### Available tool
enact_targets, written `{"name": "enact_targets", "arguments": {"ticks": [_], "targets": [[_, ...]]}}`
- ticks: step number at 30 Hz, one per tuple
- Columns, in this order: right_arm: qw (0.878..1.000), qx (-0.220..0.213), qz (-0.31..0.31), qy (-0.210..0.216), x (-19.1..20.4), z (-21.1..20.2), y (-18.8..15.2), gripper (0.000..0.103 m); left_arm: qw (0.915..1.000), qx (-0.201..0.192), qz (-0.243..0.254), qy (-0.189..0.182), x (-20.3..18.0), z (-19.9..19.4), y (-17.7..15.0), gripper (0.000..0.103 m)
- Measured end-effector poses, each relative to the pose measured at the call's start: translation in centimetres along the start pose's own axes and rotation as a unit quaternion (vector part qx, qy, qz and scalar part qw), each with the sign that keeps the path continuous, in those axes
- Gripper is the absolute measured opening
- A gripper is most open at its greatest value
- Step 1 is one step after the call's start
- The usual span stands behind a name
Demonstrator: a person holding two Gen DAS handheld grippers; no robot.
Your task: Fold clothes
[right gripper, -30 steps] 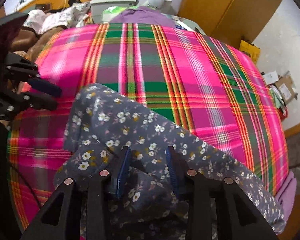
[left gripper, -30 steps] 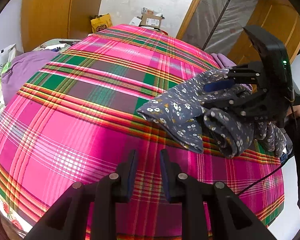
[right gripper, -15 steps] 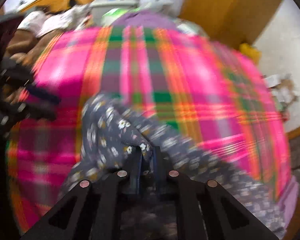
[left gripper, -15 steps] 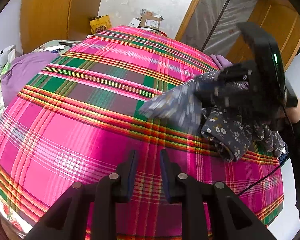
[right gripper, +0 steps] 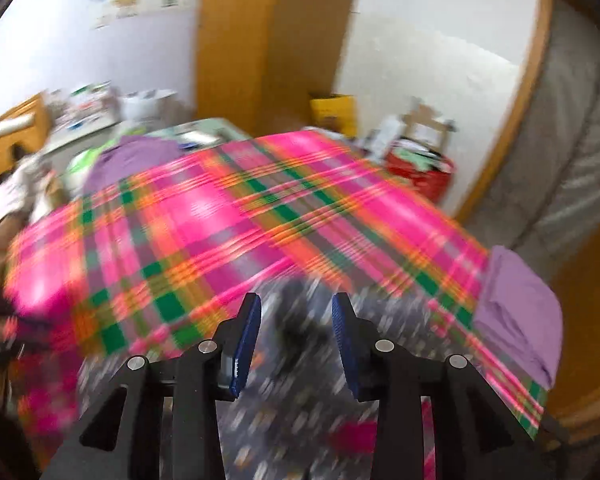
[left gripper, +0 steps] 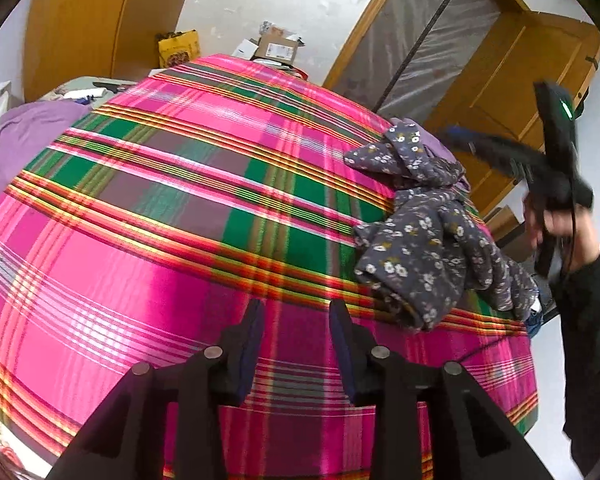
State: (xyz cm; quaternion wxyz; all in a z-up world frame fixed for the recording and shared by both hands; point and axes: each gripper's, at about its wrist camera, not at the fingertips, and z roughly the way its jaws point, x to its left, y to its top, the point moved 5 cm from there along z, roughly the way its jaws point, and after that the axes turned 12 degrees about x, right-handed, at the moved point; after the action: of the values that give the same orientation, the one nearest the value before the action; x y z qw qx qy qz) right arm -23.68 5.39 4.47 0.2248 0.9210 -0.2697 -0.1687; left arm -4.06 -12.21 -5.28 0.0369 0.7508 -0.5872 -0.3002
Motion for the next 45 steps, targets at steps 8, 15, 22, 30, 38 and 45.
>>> {"name": "enact_targets", "arguments": {"ticks": [8, 15, 22, 30, 38, 45], "targets": [[0.995, 0.056, -0.076, 0.025, 3.5, 2.3, -5.1, 0.039, 0.9997, 0.008, 0.020, -0.011, -2.0, 0.3, -0.7, 0.035], [0.998, 0.038, -0.045, -0.011, 2.2, 2.7, -3.9, 0.003, 0.9996, 0.012, 0.024, -0.003, -2.4, 0.6, -0.6, 0.035], [0.989, -0.116, 0.021, -0.088, 0.0, -6.6, 1.4, 0.002, 0.9995, 0.012, 0.028, -0.009, -2.7, 0.7, -0.6, 0.035], [0.968, -0.220, 0.036, -0.116, 1.3, -16.9, 5.9, 0.002, 0.9997, -0.005, 0.018, -0.018, -2.2, -0.6, -0.6, 0.035], [0.994, -0.106, -0.020, 0.010, 12.7, -10.8, -1.2, 0.002, 0.9987, -0.041, -0.023, -0.018, 0.8, -3.3, -0.9, 0.037], [0.994, -0.011, -0.047, 0.093, 17.6, -5.0, -7.3, 0.014, 0.9964, -0.058, -0.060, -0.014, 3.3, -4.9, -1.5, 0.040]]}}
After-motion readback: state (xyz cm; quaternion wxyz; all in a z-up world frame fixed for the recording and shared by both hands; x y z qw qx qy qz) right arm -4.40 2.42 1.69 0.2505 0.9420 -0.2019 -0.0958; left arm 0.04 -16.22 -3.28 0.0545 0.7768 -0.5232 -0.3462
